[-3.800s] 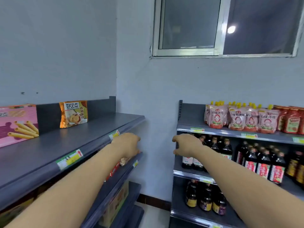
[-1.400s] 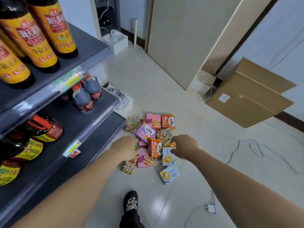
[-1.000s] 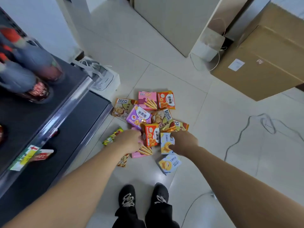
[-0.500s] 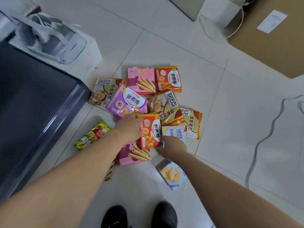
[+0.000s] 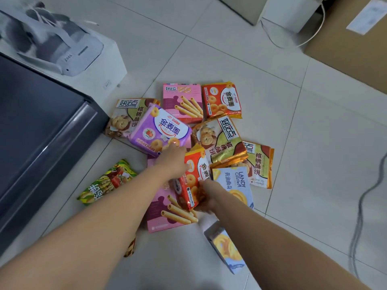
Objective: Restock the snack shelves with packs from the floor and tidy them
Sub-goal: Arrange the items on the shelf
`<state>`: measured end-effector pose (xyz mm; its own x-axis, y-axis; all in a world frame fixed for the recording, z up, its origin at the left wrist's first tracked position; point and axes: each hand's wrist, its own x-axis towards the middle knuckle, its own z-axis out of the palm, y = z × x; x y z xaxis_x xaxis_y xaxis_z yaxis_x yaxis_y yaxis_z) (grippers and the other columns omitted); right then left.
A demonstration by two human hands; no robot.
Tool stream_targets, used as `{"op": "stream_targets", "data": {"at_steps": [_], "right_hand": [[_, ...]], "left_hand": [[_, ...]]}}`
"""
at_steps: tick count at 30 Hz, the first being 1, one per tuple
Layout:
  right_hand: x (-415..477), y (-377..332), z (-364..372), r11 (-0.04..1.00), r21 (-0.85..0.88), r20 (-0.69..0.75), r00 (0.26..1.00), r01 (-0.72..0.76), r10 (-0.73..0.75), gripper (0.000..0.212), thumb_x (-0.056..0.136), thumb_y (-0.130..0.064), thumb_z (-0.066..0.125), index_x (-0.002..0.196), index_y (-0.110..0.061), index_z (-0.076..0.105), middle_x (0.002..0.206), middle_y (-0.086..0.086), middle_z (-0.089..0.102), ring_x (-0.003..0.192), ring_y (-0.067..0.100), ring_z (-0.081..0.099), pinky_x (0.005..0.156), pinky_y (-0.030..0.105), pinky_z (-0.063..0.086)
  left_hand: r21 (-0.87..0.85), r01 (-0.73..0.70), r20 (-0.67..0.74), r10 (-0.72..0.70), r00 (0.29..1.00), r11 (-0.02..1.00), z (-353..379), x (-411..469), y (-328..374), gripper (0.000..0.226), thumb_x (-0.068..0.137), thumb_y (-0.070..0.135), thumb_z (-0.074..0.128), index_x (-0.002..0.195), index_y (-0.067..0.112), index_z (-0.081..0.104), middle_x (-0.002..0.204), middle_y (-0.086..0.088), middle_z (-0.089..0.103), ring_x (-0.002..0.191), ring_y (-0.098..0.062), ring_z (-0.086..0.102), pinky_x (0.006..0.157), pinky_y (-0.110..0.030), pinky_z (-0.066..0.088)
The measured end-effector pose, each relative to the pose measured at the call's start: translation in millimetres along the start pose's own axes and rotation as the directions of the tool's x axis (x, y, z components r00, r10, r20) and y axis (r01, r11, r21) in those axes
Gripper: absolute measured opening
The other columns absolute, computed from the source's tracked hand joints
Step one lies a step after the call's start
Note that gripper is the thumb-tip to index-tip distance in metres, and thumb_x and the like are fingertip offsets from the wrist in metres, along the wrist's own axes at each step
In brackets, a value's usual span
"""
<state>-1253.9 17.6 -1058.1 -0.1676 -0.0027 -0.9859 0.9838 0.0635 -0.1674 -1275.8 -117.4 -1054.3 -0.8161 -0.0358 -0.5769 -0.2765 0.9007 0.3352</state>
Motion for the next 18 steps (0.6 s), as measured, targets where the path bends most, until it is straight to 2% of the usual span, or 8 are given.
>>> {"op": "stream_targets", "data": {"at_steps": [1, 4, 6, 8, 11, 13, 15, 18], "right_hand": [[-3, -1, 1, 1.0, -0.01, -0.032, 0.999, 0.009, -0.01, 0.02, 0.099, -0.015, 0.042, 0.082, -0.009, 0.051, 0.05, 0.008, 0.058, 0.042, 0.019, 0.058, 0.055, 0.035, 0.047], [-24, -4, 8, 0.998, -0.038, -0.08, 0.995, 0.05, -0.053, 0.01, 0.096, -0.013, 0.045, 0.091, -0.01, 0.054, 0.07, 0.009, 0.057, 0.058, 0.022, 0.057, 0.053, 0.034, 0.05], [-49, -7, 13, 0.993, -0.056, -0.107, 0.988, 0.108, -0.113, 0.011, 0.092, -0.012, 0.049, 0.1, -0.01, 0.056, 0.076, 0.009, 0.058, 0.064, 0.022, 0.057, 0.056, 0.031, 0.052], [-80, -13, 18, 0.972, -0.062, -0.156, 0.96, 0.226, -0.233, 0.022, 0.09, -0.016, 0.052, 0.11, -0.013, 0.059, 0.081, 0.008, 0.062, 0.069, 0.023, 0.06, 0.065, 0.035, 0.054], [-148, -30, 25, 0.895, -0.211, -0.251, 0.863, 0.393, -0.439, 0.043, 0.091, -0.033, 0.054, 0.133, -0.026, 0.053, 0.112, 0.007, 0.067, 0.094, 0.028, 0.063, 0.081, 0.04, 0.054], [-200, -48, 30, 0.84, -0.26, -0.254, 0.806, 0.476, -0.535, 0.047, 0.093, -0.037, 0.054, 0.139, -0.03, 0.048, 0.124, 0.005, 0.063, 0.106, 0.029, 0.062, 0.087, 0.04, 0.054], [-252, -68, 38, 0.765, -0.327, -0.227, 0.74, 0.555, -0.633, 0.045, 0.093, -0.038, 0.054, 0.138, -0.032, 0.049, 0.125, 0.002, 0.063, 0.107, 0.028, 0.062, 0.09, 0.044, 0.053], [-331, -92, 55, 0.645, -0.406, -0.15, 0.649, 0.648, -0.746, 0.041, 0.095, -0.04, 0.051, 0.135, -0.032, 0.052, 0.12, -0.001, 0.064, 0.105, 0.024, 0.063, 0.089, 0.041, 0.052]], "left_hand": [[-0.034, 0.011, -0.01, -0.011, 1.0, 0.999, -6, -4, 0, 0.053, 0.09, 0.032, 0.062, 0.137, 0.015, 0.042, 0.138, -0.011, 0.04, 0.12, -0.029, 0.049, 0.086, -0.036, 0.045], [-0.149, 0.061, -0.03, -0.066, 0.997, 0.987, -34, -24, -4, 0.051, 0.087, 0.029, 0.066, 0.13, 0.013, 0.045, 0.132, -0.008, 0.05, 0.117, -0.027, 0.053, 0.086, -0.035, 0.043], [-0.235, 0.111, -0.016, -0.118, 0.993, 0.966, -62, -47, -4, 0.048, 0.086, 0.028, 0.067, 0.127, 0.011, 0.047, 0.129, -0.007, 0.055, 0.115, -0.026, 0.055, 0.09, -0.036, 0.045], [-0.334, 0.142, -0.032, -0.162, 0.986, 0.932, -94, -76, 0, 0.042, 0.085, 0.025, 0.07, 0.12, 0.011, 0.051, 0.124, -0.006, 0.06, 0.109, -0.024, 0.058, 0.086, -0.034, 0.047], [-0.482, 0.157, -0.107, -0.235, 0.966, 0.862, -147, -125, 10, 0.042, 0.083, 0.02, 0.073, 0.119, 0.013, 0.052, 0.118, 0.003, 0.061, 0.104, -0.019, 0.06, 0.08, -0.03, 0.047], [-0.591, 0.14, -0.14, -0.272, 0.952, 0.794, -183, -158, 16, 0.052, 0.08, 0.016, 0.075, 0.125, 0.016, 0.049, 0.119, 0.003, 0.062, 0.104, -0.019, 0.062, 0.085, -0.034, 0.052], [-0.688, 0.097, -0.156, -0.278, 0.948, 0.719, -218, -191, 22, 0.054, 0.078, 0.012, 0.076, 0.126, 0.022, 0.052, 0.118, -0.002, 0.066, 0.101, -0.02, 0.065, 0.089, -0.043, 0.054], [-0.769, 0.05, -0.196, -0.31, 0.93, 0.637, -270, -242, 30, 0.046, 0.08, 0.014, 0.073, 0.121, 0.031, 0.058, 0.11, 0.004, 0.07, 0.097, -0.018, 0.067, 0.088, -0.044, 0.055]]}}
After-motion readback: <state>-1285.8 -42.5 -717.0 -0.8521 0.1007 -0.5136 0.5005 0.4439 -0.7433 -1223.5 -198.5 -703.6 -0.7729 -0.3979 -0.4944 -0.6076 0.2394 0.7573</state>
